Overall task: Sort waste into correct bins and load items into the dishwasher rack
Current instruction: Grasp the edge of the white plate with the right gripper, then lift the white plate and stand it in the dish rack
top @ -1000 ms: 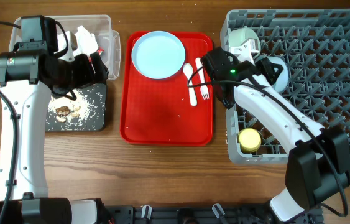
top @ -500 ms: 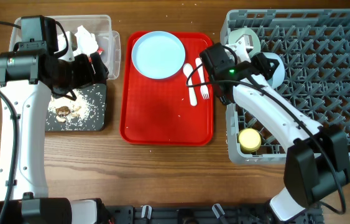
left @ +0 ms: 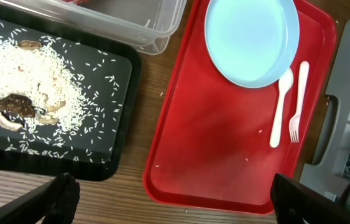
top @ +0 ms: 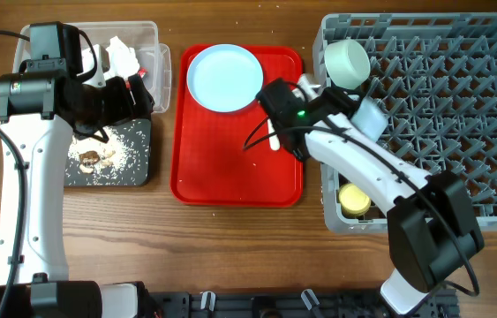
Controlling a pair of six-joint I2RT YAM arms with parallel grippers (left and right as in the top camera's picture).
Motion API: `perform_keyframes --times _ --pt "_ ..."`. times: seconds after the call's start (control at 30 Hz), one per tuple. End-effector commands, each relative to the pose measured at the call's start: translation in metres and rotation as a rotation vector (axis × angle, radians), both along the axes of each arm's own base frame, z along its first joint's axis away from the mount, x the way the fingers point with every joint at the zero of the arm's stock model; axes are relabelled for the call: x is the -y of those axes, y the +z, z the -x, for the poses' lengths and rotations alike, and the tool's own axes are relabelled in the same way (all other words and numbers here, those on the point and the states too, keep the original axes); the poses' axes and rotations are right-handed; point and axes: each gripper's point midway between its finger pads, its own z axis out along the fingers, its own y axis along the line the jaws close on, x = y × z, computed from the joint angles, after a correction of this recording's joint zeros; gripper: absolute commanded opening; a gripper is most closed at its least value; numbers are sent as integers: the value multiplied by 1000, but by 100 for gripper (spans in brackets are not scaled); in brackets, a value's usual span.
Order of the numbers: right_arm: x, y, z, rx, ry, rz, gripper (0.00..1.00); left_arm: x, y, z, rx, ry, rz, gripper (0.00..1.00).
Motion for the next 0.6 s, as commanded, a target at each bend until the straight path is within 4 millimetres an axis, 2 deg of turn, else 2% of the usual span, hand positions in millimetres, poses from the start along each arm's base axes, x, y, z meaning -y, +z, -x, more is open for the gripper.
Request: perform_keyframes --times 0.0,0.1,0.17,0.2,0.3,0.33,0.37,0.4,0.43,0.5,0.57 --pt "-18 -19 2 -52 21 -142 100 -2 2 -2 9 2 0 100" --pt "-38 6 -5 33 15 -350 100 -2 2 -2 9 2 0 100" --pt "-60 44 -8 139 3 -603 100 -2 2 -2 9 2 0 100" --pt "-76 57 -5 163 -12 -772 100 -2 2 -2 9 2 0 100" --pt "-161 80 21 -60 165 -1267 100 -2 2 -2 9 2 0 100" --pt "-179 86 21 -69 137 -1402 100 -2 2 -2 9 2 0 100" --pt "-187 84 17 -57 76 -1485 100 -2 2 -2 9 2 0 100" --pt "-198 75 11 -52 38 -1541 95 -2 2 -2 9 2 0 100" --pt "-200 64 2 -25 -19 -1564 82 -2 2 -2 9 2 0 100" --pt "-191 27 -28 142 -313 -1606 79 -2 2 -2 9 2 0 100" --pt "-192 -9 -45 213 -462 -1621 74 -1 2 -2 9 2 0 100"
